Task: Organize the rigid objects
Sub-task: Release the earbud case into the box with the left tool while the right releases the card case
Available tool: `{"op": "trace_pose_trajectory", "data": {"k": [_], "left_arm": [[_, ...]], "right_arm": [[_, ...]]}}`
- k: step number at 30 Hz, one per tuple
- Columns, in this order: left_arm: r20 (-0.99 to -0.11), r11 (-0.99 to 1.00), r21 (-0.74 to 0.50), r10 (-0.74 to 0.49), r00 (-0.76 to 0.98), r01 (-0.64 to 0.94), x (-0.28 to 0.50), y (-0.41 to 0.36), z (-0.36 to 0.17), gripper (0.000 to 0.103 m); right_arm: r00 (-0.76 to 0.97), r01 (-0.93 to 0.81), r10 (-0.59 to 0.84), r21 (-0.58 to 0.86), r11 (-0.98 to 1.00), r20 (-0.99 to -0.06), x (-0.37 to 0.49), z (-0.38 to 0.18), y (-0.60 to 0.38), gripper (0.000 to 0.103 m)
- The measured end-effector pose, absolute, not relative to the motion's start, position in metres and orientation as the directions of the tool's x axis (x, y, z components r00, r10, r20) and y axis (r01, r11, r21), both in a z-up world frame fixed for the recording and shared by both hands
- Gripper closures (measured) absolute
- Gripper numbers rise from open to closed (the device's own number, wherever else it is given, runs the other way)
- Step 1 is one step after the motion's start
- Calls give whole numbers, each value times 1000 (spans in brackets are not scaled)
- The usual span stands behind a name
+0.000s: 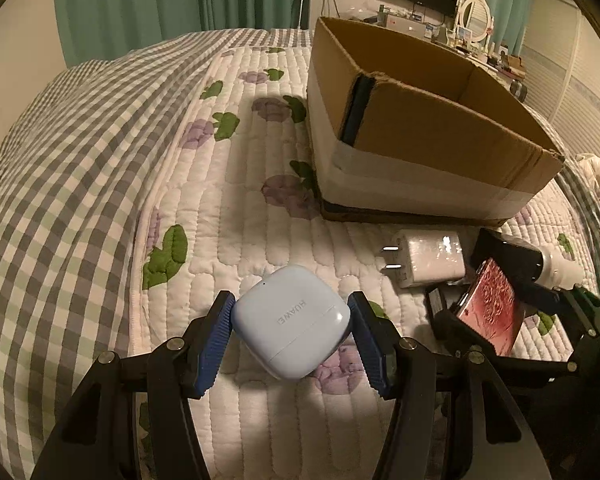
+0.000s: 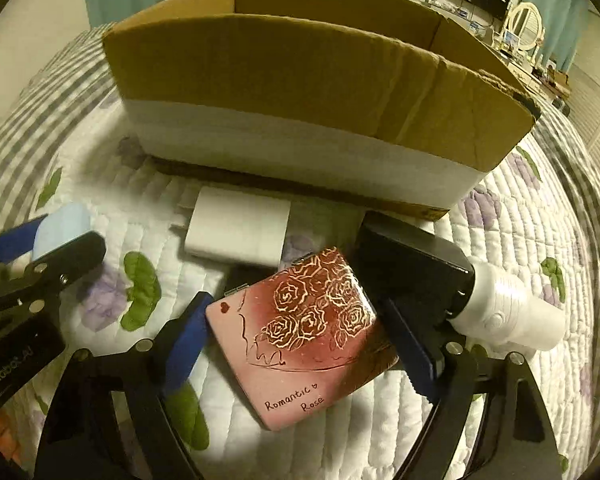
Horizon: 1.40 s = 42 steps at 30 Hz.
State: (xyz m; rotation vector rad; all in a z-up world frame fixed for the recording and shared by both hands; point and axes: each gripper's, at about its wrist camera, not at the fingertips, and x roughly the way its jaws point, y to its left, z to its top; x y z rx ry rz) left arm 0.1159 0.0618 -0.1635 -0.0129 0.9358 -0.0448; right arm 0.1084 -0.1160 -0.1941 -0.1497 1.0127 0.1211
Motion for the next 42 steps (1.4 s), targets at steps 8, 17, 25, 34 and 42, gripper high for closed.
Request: {"op": "trace_pose_trajectory", "data": {"k": [8, 17, 25, 34, 42], "left_arm": [[-786, 999, -27, -50, 616, 46, 112, 58, -145, 44], [-764, 996, -46, -84, 639, 76, 109, 46, -127, 44], [-724, 992, -46, -115, 680, 119, 116, 31, -87, 44], [-643, 990, -39, -128, 755, 135, 166, 22, -29, 44], [-664, 990, -27, -123, 738, 141, 223, 7, -44, 44]], "right_arm": [[550, -160, 71, -21, 987, -832, 89, -175, -137, 28], [589, -55, 51, 23, 998, -806, 86, -137, -191, 30], [672, -87, 75, 22, 996, -737, 92, -77, -193, 30], [757, -152, 139, 35, 988, -638, 143, 6, -191, 30], [716, -202, 166, 26, 979, -678, 201, -10, -183, 30]]}}
